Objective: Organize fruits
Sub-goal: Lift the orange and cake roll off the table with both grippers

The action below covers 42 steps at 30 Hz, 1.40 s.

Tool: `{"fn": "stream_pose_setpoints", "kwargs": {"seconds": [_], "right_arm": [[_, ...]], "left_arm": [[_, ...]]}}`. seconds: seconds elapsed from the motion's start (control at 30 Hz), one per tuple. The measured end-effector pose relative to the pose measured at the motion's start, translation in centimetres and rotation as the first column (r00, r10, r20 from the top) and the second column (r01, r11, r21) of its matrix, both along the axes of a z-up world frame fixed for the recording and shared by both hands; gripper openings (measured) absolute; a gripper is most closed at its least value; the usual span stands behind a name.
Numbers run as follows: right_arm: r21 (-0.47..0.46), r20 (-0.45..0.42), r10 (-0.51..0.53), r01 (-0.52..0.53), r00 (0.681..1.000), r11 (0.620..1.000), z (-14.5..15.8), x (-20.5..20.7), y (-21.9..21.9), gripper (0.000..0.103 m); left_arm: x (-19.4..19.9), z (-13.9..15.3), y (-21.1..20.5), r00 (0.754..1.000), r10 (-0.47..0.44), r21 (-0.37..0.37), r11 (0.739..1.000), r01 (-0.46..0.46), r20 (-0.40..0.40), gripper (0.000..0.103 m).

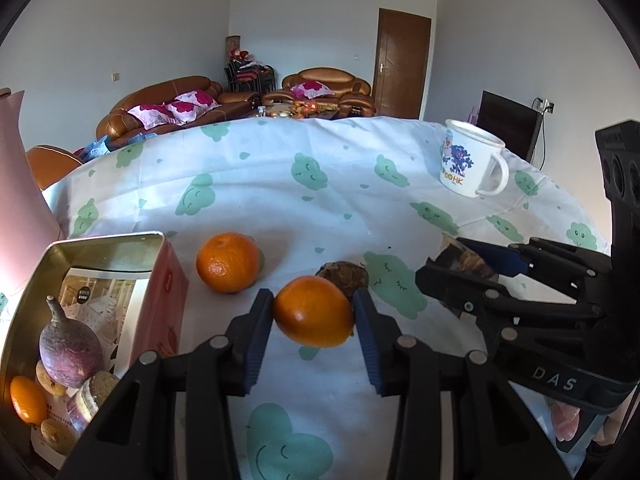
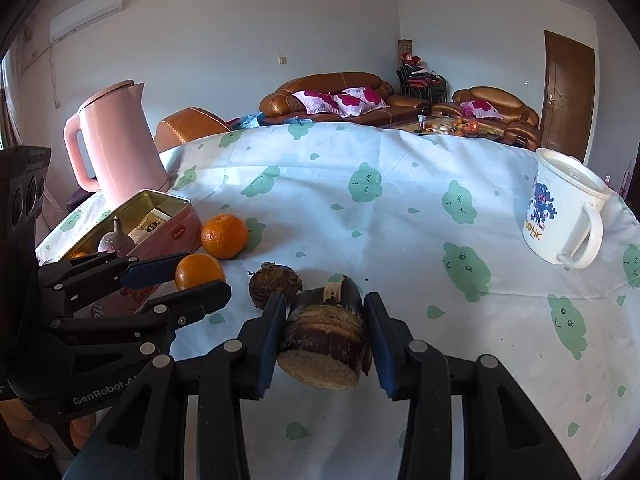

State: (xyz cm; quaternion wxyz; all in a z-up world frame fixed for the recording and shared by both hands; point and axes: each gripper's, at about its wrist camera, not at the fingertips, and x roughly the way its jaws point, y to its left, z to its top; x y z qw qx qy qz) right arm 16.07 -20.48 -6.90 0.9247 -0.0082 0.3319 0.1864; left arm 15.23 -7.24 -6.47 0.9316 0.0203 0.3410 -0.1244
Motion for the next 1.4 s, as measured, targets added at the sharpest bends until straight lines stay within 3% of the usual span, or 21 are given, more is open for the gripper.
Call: {"fn": "stream_pose_setpoints", "kwargs": {"seconds": [1.4], "right_arm": [[0.033,0.177,-0.001,-0.005,0.984,0.999,1.7,-2.7,-0.6,0.043]], "left_arm": [[-3.3,1.9,-0.6,0.975,0.037,0.059,0.997,-0.052,0.218,0.043]]}}
